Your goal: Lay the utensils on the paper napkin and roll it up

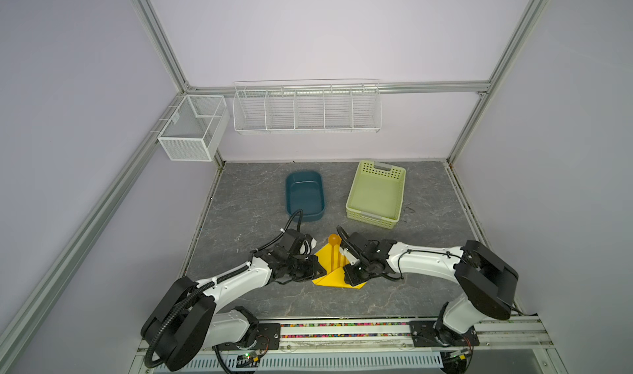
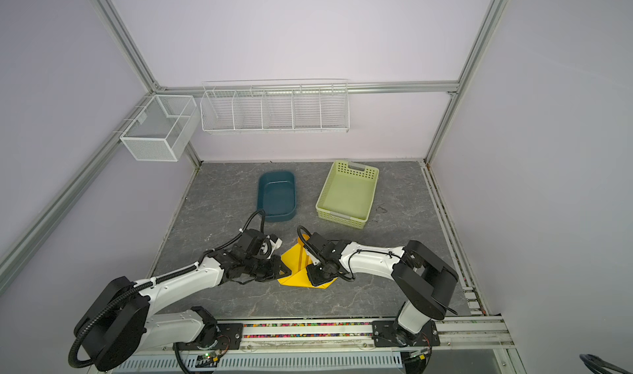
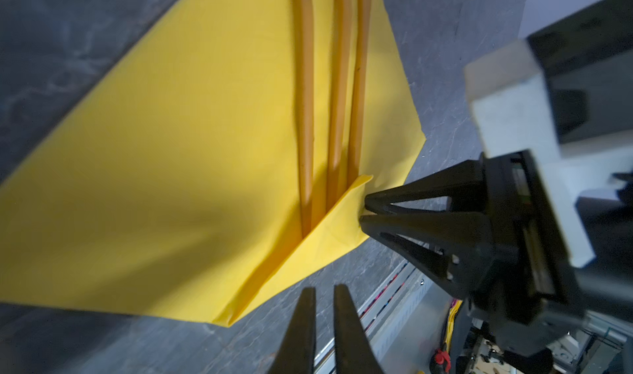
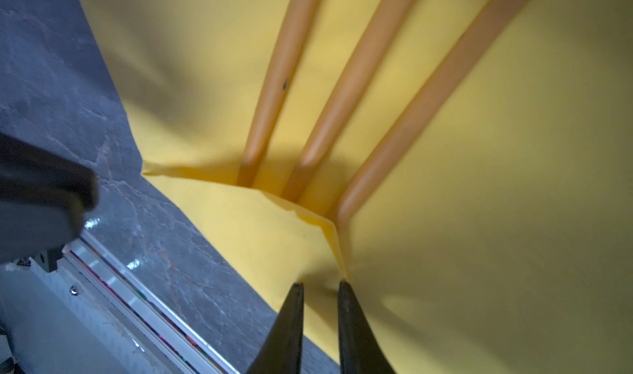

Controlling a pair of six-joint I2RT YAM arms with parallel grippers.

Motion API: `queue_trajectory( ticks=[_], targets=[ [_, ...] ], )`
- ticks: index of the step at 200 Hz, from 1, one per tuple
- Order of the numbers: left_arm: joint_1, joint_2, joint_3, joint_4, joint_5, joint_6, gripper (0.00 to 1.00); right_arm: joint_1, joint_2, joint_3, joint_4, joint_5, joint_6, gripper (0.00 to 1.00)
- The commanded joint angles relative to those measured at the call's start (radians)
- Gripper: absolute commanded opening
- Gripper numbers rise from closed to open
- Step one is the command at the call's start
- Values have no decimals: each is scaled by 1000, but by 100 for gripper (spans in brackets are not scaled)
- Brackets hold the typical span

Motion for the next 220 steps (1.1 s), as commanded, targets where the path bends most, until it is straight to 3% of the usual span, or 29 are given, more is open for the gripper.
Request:
queue_trajectory(
  ticks=[1, 39, 105, 140, 179, 220],
  targets=[
    [-3, 44, 5, -42, -17, 28, 16, -5, -5, 14, -22, 3, -7, 22],
    [-3, 121, -32, 28, 63, 28, 16, -6, -3, 13, -23, 4, -3, 22],
    [-3, 165, -62, 37, 70, 50, 13, -6, 5, 42, -17, 9, 0, 21],
    [-3, 153, -54, 10, 28, 53, 11, -6, 22, 54, -13, 8, 0, 21],
    [-3, 69, -7, -36, 7, 43, 18, -6, 26, 55, -19, 10, 0, 21],
    [-7, 39, 20, -9, 91, 33, 21, -5, 22, 55, -22, 10, -1, 21]
  ],
)
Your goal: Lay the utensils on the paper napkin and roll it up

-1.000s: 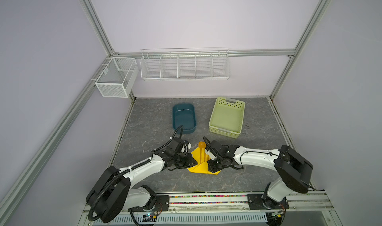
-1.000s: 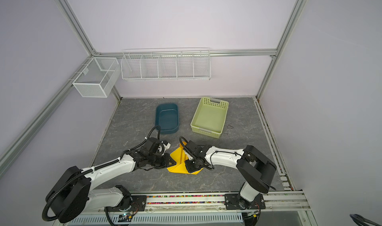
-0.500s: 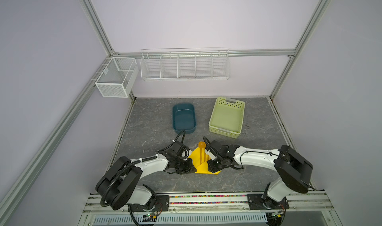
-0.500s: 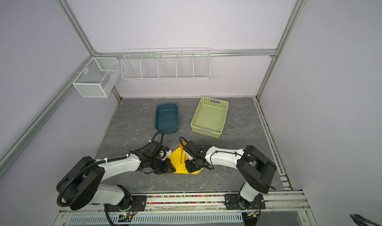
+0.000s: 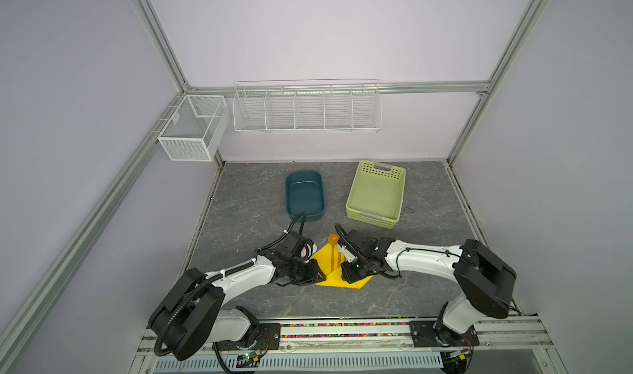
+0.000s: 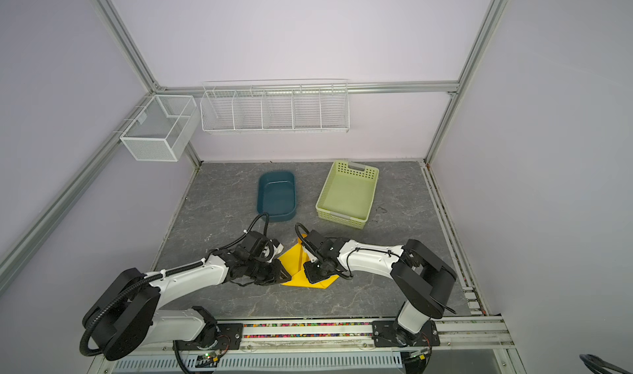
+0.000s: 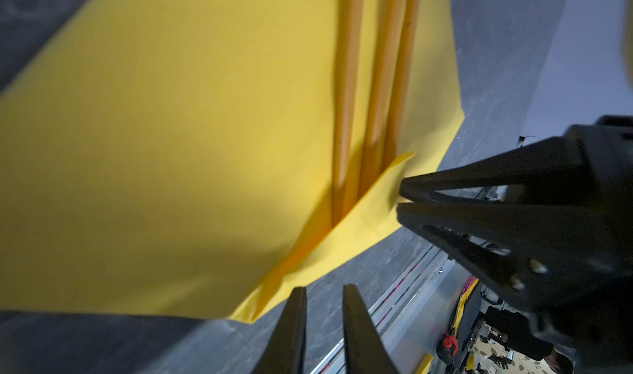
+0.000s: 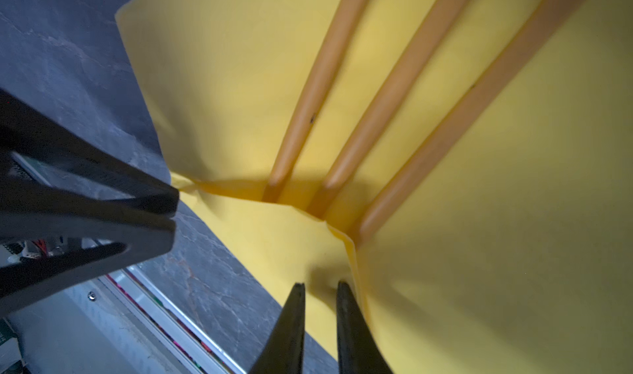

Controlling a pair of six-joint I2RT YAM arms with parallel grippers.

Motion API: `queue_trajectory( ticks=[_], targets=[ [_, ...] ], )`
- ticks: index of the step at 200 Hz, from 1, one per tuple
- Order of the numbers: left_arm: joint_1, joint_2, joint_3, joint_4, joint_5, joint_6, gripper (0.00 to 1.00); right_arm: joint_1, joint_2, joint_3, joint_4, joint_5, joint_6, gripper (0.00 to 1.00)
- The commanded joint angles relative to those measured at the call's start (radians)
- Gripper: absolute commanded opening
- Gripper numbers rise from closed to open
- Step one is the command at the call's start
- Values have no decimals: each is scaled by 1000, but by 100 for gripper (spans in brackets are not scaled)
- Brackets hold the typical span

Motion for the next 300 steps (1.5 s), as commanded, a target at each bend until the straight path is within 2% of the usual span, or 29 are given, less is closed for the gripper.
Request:
queue_trajectory(
  ticks=[1, 51, 85, 140, 174, 213, 300],
  targets=[
    [-6, -3, 26, 15, 53, 1, 20, -5, 8, 14, -18, 10, -1, 21],
    [-38, 115, 18, 72, 80, 20, 12, -5, 8, 15, -20, 10, 2, 21],
    [-38, 171, 19, 84, 36, 32, 9, -3, -10, 14, -28, 10, 11, 21],
    [-39, 172, -13, 108, -9, 7, 7, 38, -51, 11, -19, -20, 62, 21],
    [-38, 171, -34, 142, -3, -14, 6, 90, -3, 24, 40, -50, 99, 19],
    [-39, 171, -39, 140, -2, -12, 7, 127, 64, 65, 39, -2, 107, 16],
    [-38, 172, -40, 140, 2, -11, 6, 129, 110, 79, -5, 60, 106, 15]
  ],
)
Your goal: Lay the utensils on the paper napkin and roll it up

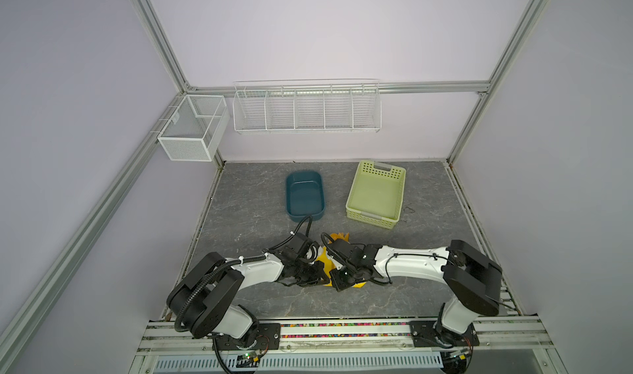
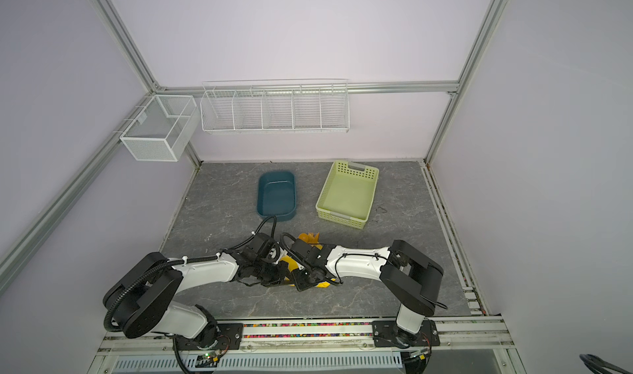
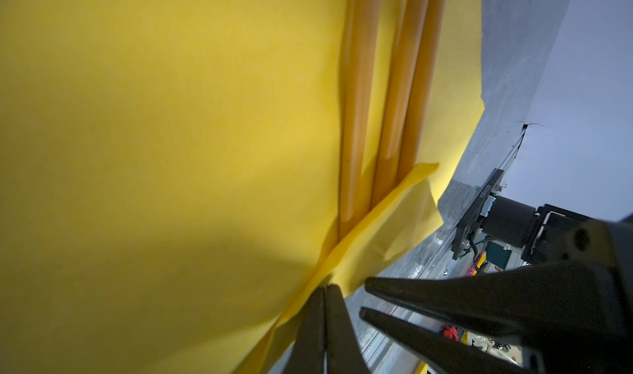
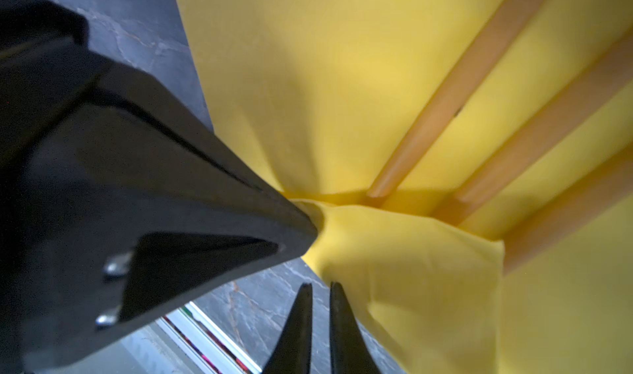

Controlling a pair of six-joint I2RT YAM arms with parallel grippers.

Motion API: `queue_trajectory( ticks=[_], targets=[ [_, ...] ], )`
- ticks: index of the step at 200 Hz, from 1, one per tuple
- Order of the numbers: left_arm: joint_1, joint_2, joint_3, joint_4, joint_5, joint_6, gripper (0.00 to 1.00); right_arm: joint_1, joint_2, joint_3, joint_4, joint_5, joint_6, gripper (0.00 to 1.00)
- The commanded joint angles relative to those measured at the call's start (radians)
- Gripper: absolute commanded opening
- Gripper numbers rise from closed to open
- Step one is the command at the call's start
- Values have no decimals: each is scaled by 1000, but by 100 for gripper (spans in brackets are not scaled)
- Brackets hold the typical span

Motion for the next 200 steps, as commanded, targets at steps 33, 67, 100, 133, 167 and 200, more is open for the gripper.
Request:
queue_trajectory(
  ticks=[33, 67, 100, 133, 167, 200],
  targets=[
    [-4, 5, -19, -13, -31, -1, 6, 4, 26, 11, -48, 24, 12, 15],
    [-4, 6, -16, -14, -31, -1, 6, 3, 6, 6, -64, 34, 10, 14],
    [-4, 4, -20, -17, -33, 0, 5, 2, -27, -15, -98, 60, 7, 14],
    [-3, 4, -20, -18, -31, 1, 5, -2, -47, -48, -107, 76, 15, 14],
    [-4, 4, -15, -30, -34, 8, 5, -6, -64, -81, -109, 84, 23, 13],
    [-4, 3, -16, -44, -37, 16, 5, -24, -88, -139, -124, 95, 37, 13]
  ],
)
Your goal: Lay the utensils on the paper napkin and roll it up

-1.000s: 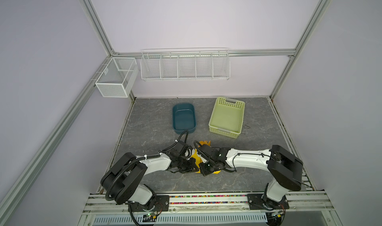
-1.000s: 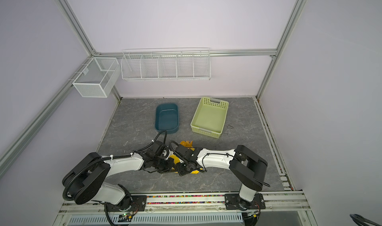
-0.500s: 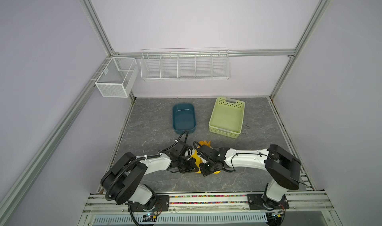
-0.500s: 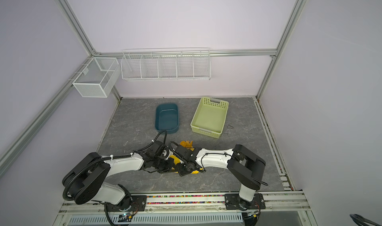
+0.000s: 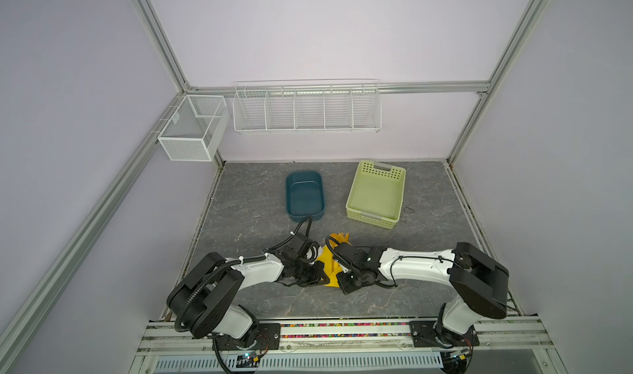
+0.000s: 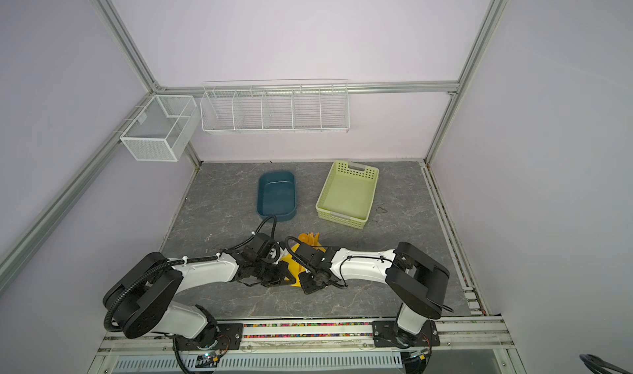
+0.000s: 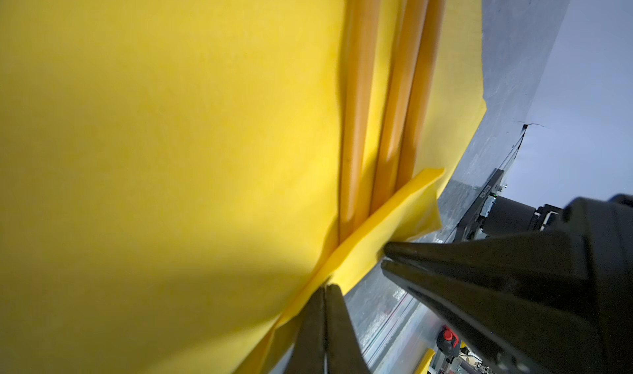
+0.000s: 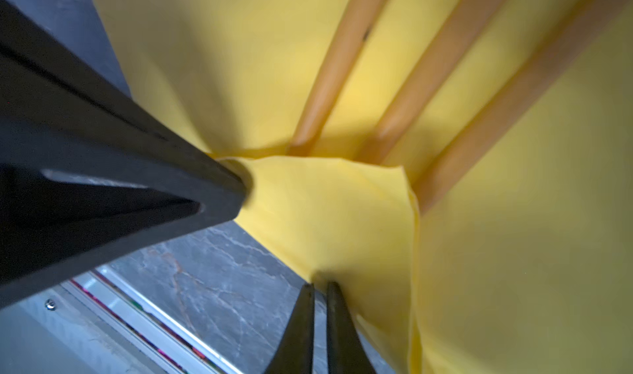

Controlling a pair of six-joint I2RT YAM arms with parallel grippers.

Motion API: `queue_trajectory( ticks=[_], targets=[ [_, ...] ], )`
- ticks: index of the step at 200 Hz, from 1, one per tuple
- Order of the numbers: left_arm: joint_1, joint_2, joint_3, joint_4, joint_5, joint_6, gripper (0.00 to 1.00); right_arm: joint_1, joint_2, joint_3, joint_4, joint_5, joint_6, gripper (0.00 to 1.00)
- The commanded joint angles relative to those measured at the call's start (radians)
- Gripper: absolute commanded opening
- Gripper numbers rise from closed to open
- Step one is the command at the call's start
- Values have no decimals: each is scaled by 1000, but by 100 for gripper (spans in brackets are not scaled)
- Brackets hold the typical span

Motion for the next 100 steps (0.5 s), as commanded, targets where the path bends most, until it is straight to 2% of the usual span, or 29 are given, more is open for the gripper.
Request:
queue_trajectory(
  ticks=[1, 100],
  targets=[
    [-4, 3, -15, -44, -37, 14, 5, -20, -21, -61, -70, 35, 30, 13],
    [-3, 9, -15, -62, -49, 25, 5, -98, -111, -160, -138, 30, 58, 12]
  ],
)
